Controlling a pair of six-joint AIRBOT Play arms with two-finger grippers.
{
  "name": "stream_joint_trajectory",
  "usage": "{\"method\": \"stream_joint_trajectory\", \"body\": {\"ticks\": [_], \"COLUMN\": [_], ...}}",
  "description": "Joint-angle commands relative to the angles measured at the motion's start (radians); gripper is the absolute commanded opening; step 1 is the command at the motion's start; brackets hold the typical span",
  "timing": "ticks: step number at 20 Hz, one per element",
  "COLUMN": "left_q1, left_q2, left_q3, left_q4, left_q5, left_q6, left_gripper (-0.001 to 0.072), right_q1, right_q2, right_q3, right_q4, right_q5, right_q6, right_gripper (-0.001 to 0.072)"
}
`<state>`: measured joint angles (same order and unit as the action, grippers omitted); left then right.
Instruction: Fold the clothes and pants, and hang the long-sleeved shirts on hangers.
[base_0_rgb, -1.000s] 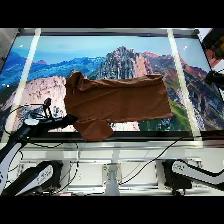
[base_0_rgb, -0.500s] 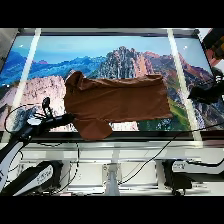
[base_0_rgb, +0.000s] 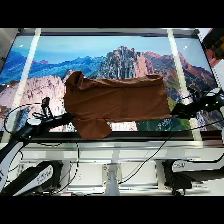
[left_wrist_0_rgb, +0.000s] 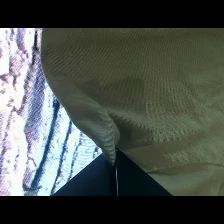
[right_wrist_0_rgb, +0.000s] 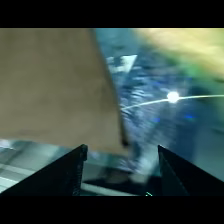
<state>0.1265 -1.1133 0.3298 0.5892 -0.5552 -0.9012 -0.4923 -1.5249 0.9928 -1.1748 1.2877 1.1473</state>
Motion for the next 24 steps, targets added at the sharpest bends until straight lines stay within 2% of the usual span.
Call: {"method": "stream_joint_trajectory", "body": {"ticks": [1,2,4,6,7,9,10,12,16,18,21,24], "left_q1": [-0.001,-0.001,-0.001,-0.001,-0.001,-0.001,-0.001,-0.001,-0.001,-0.001,0.0,0.0], "left_q2": [0.0,0.0,0.0,0.0,0.0,0.0,0.0,0.0,0.002,0.01,0.071,0.198], "left_q3": [0.0,0.0,0.0,0.0,0.0,0.0,0.0,0.0,0.0,0.008,0.073,0.189], "left_q4": [0.0,0.0,0.0,0.0,0.0,0.0,0.0,0.0,-0.077,-0.123,-0.122,-0.123], "left_q5": [-0.001,-0.001,-0.001,-0.001,-0.001,-0.001,-0.001,-0.001,-0.016,-0.057,-0.154,-0.175], "left_q6": [0.0,0.0,0.0,0.0,0.0,0.0,0.0,0.0,0.001,0.001,0.001,0.0], "left_gripper": [0.0019,0.0019,0.0019,0.0019,0.0019,0.0019,0.002,0.0019,0.0019,0.0019,0.0018,0.0018], "right_q1": [0.0,0.0,0.0,0.0,0.0,0.001,0.001,0.001,0.001,0.001,0.0,0.0], "right_q2": [-0.003,-0.003,-0.004,-0.004,-0.004,-0.004,-0.004,-0.004,-0.001,0.029,0.148,0.319], "right_q3": [-0.078,-0.082,-0.082,-0.082,-0.082,-0.082,-0.081,-0.08,-0.067,-0.064,-0.064,-0.064], "right_q4": [0.116,0.129,0.142,0.17,0.178,0.179,0.18,0.181,0.208,0.319,0.499,0.549], "right_q5": [-0.091,-0.097,-0.091,-0.067,-0.055,-0.049,-0.055,-0.06,-0.039,-0.011,-0.022,-0.085], "right_q6": [-0.033,-0.033,-0.032,-0.035,-0.04,-0.043,-0.043,-0.043,-0.048,-0.139,-0.255,-0.259], "right_gripper": [0.0471,0.0445,0.0443,0.0383,0.0379,0.0305,0.0297,0.0015,0.0018,0.0018,0.0018,0.0018]}}
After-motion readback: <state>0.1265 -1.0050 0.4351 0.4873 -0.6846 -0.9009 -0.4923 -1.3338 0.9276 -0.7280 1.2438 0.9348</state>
